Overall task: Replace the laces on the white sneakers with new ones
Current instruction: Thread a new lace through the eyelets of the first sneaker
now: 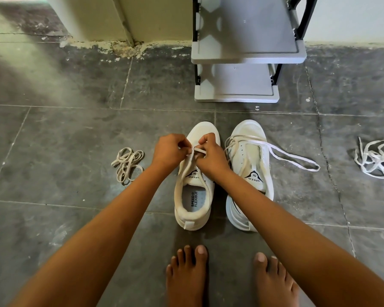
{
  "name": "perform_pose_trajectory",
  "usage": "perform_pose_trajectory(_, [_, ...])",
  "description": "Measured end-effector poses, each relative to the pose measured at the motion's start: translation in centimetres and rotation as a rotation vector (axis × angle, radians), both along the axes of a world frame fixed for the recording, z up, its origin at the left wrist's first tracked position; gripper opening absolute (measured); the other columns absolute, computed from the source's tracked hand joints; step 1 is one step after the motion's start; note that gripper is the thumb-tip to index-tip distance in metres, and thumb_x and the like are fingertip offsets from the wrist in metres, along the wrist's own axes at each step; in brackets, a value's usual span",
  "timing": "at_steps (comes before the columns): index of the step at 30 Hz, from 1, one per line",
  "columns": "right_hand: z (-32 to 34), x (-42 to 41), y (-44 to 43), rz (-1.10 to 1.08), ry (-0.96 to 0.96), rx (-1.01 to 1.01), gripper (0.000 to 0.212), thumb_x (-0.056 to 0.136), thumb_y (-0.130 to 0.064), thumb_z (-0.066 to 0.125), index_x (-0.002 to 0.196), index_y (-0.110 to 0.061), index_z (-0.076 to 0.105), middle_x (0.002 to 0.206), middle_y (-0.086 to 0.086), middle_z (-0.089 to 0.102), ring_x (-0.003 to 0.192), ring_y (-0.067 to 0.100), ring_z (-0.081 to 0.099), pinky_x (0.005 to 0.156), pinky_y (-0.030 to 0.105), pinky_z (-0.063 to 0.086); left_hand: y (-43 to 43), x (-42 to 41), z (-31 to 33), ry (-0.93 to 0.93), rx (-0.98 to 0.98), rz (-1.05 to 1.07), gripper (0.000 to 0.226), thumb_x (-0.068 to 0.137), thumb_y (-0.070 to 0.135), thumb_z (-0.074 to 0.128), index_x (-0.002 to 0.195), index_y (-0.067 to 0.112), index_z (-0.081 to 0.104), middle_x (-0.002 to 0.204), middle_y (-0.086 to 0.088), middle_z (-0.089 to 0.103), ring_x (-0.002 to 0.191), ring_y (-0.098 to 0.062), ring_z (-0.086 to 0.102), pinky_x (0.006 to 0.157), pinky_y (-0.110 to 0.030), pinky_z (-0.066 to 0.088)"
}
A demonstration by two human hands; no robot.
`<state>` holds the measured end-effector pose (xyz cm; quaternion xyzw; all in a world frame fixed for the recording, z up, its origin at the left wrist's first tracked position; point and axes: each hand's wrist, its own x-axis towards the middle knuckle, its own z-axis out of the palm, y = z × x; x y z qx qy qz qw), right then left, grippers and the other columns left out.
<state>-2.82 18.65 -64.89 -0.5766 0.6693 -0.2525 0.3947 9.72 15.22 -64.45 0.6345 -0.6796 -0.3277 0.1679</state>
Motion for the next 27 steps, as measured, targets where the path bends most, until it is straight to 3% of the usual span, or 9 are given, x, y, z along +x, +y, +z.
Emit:
perform_pose_trajectory(3, [0.1, -0.3, 0.3, 0.054, -0.018, -0.005, 0.038, 0.085, -0.007, 0.058, 0.117, -0.005, 0.039, 0.111, 0.012, 0.057, 0.104, 0.029, 0.056, 0.087, 0.037, 0.045, -0.4, 0.0, -0.2, -0.049, -0.04, -0.011, 0.009, 0.084, 0.006, 0.063, 0.08, 0.012, 0.068, 0.082, -0.006, 0.07, 0.076, -0.024, 0.065, 0.077, -0.04, 0.054])
perform_pose_trajectory(6, [-0.4, -0.7, 0.6, 0.117, 0.317, -0.156, 0.058, 0.082, -0.03, 0.064, 0.129, -0.007, 0.039, 0.131, 0.01, 0.045, 0.123, 0.028, 0.04, 0.1, 0.035, 0.032, -0.4, 0.0, -0.4, -0.095, -0.087, 0.01, 0.008, 0.088, 0.01, 0.058, 0.085, 0.013, 0.064, 0.088, -0.005, 0.069, 0.085, -0.024, 0.064, 0.073, -0.033, 0.05])
perform_pose_trajectory(9, [-0.5, -1.3, 0.5, 0.193, 0.417, -0.082, 0.076, 0.084, -0.038, 0.061, 0.144, -0.009, 0.025, 0.15, 0.008, 0.029, 0.137, 0.025, 0.026, 0.113, 0.035, 0.02, -0.3, -0.4, 0.9, -0.104, -0.166, 0.091, 0.007, 0.093, 0.013, 0.052, 0.094, 0.011, 0.059, 0.094, -0.007, 0.068, 0.089, -0.025, 0.062, 0.072, -0.031, 0.045])
perform_pose_trajectory(14, [0.1, -1.1, 0.2, 0.236, 0.425, -0.058, 0.073, 0.087, -0.042, 0.056, 0.144, -0.01, 0.025, 0.149, 0.008, 0.029, 0.138, 0.024, 0.025, 0.114, 0.035, 0.018, -3.1, 1.7, 10.2, 1.045, -0.153, 0.482, 0.022, 0.097, 0.004, 0.038, 0.082, 0.017, 0.046, 0.067, 0.003, 0.063, 0.061, -0.011, 0.063, 0.063, -0.029, 0.054])
perform_pose_trajectory(16, [0.5, -1.5, -0.1, 0.285, 0.449, -0.042, 0.074, 0.087, -0.047, 0.055, 0.145, -0.011, 0.025, 0.151, 0.008, 0.028, 0.141, 0.024, 0.021, 0.115, 0.035, 0.015, -4.5, 3.7, 12.7, 1.257, -0.227, 0.564, 0.024, 0.093, 0.0, 0.033, 0.079, 0.017, 0.044, 0.06, 0.005, 0.055, 0.049, -0.007, 0.05, 0.048, -0.023, 0.046])
perform_pose_trajectory(17, [0.7, -1.9, -0.3, 0.319, 0.457, -0.032, 0.077, 0.086, -0.051, 0.056, 0.146, -0.012, 0.026, 0.152, 0.008, 0.027, 0.142, 0.023, 0.02, 0.115, 0.035, 0.014, -5.0, 4.2, 12.7, 1.191, -0.248, 0.59, 0.024, 0.092, 0.0, 0.033, 0.08, 0.017, 0.044, 0.061, 0.006, 0.053, 0.049, -0.007, 0.046, 0.045, -0.021, 0.04])
perform_pose_trajectory(19, [1.3, -2.9, -0.6, 0.38, 0.474, -0.019, 0.084, 0.082, -0.058, 0.058, 0.146, -0.013, 0.026, 0.153, 0.008, 0.027, 0.143, 0.023, 0.019, 0.115, 0.035, 0.013, -4.6, 3.8, 10.7, 0.709, -0.238, 0.544, 0.015, 0.095, 0.008, 0.037, 0.091, 0.016, 0.048, 0.074, 0.004, 0.054, 0.063, -0.01, 0.047, 0.052, -0.023, 0.036])
perform_pose_trajectory(23, [1.3, -3.8, -0.7, 0.418, 0.479, 0.021, 0.095, 0.077, -0.066, 0.058, 0.148, -0.014, 0.024, 0.155, 0.005, 0.023, 0.143, 0.019, 0.019, 0.117, 0.035, 0.01, -0.7, 1.1, 2.2, -0.2, 0.064, 0.054, 0.035, 0.095, 0.041, 0.049, 0.115, 0.014, 0.056, 0.101, -0.01, 0.063, 0.09, -0.025, 0.058, 0.074, -0.031, 0.042])
perform_pose_trajectory(27, [1.0, -3.6, -0.5, 0.409, 0.488, 0.02, 0.096, 0.076, -0.068, 0.058, 0.147, -0.013, 0.025, 0.155, 0.006, 0.024, 0.144, 0.02, 0.018, 0.117, 0.035, 0.01, 0.0, 0.0, 1.2, -0.324, 0.091, -0.039, 0.026, 0.094, 0.036, 0.053, 0.082, 0.013, 0.058, 0.092, -0.012, 0.065, 0.084, -0.025, 0.059, 0.068, -0.029, 0.042])
